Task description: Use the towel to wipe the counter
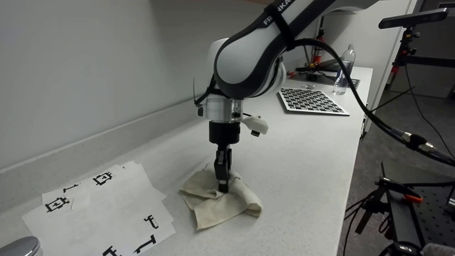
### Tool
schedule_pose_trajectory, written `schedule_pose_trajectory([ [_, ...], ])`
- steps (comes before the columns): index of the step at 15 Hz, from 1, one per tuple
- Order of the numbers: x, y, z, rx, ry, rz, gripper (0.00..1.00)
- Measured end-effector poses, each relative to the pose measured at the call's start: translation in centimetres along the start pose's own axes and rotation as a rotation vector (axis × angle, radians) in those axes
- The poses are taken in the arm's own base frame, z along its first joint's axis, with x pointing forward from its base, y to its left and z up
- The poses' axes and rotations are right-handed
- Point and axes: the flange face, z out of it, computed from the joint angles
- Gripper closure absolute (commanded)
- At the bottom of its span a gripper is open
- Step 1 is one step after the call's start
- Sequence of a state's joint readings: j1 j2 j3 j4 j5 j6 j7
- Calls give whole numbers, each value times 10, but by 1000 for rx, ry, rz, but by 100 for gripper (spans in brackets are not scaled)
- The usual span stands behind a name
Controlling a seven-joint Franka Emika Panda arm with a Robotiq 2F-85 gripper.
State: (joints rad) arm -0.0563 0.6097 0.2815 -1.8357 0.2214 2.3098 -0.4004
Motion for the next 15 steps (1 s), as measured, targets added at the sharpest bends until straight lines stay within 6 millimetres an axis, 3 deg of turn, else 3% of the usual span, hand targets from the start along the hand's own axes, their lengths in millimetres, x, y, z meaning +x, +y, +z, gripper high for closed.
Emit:
schedule_pose_trajectory([
  [10, -83, -7, 12, 78, -102, 45, 97],
  [15, -87, -10, 12, 65, -112, 24, 97],
])
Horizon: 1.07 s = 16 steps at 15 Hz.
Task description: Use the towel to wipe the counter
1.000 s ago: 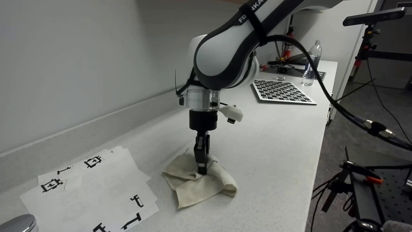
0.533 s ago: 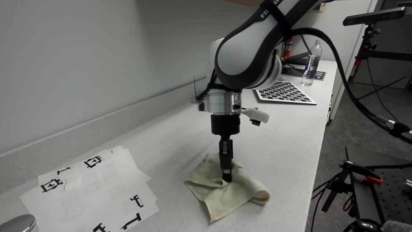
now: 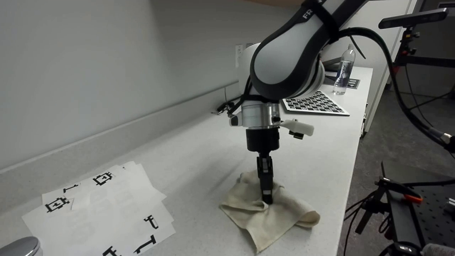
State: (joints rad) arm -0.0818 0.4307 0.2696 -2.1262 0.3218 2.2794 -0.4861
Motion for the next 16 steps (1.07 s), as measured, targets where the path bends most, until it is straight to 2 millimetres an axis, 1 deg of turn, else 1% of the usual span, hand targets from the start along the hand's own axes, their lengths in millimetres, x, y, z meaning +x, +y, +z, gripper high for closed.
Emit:
schedule_pose_trajectory([
  [2, 7, 0, -5, -25, 10, -21, 97],
  [4, 21, 1, -17, -67, 43, -48, 97],
  [10, 82, 4, -75, -216, 230, -110, 97],
  [12, 100, 8, -89, -261, 284, -114, 97],
  [14, 114, 17, -94, -305, 317, -104, 97],
  [16, 124, 31, -91, -332, 329, -79, 97],
])
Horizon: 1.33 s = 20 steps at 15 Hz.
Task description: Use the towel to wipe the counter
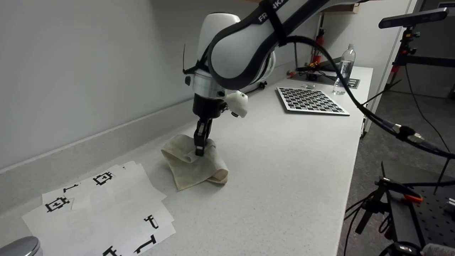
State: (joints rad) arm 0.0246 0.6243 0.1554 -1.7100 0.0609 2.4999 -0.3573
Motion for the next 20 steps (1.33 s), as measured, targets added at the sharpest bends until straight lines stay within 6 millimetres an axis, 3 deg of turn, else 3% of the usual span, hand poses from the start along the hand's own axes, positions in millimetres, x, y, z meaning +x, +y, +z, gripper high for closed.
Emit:
schedule_pose_trajectory([
  [6, 0, 24, 38, 2, -23, 99, 97],
  [11, -2, 27, 40, 48, -32, 159, 97],
  [15, -12, 11, 43, 150, -95, 195, 97],
  [20, -44, -17, 43, 244, -220, 193, 97],
])
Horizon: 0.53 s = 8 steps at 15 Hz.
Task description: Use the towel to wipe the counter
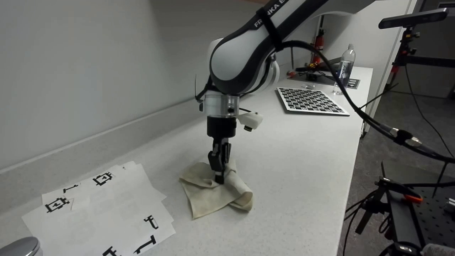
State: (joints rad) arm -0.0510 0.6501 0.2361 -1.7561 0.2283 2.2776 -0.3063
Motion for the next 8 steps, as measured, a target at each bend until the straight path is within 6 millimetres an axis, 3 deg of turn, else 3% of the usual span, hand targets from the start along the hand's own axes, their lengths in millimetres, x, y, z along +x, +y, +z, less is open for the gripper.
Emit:
schedule_pose_trajectory([
  [8, -73, -22, 21, 84, -175, -51, 97],
])
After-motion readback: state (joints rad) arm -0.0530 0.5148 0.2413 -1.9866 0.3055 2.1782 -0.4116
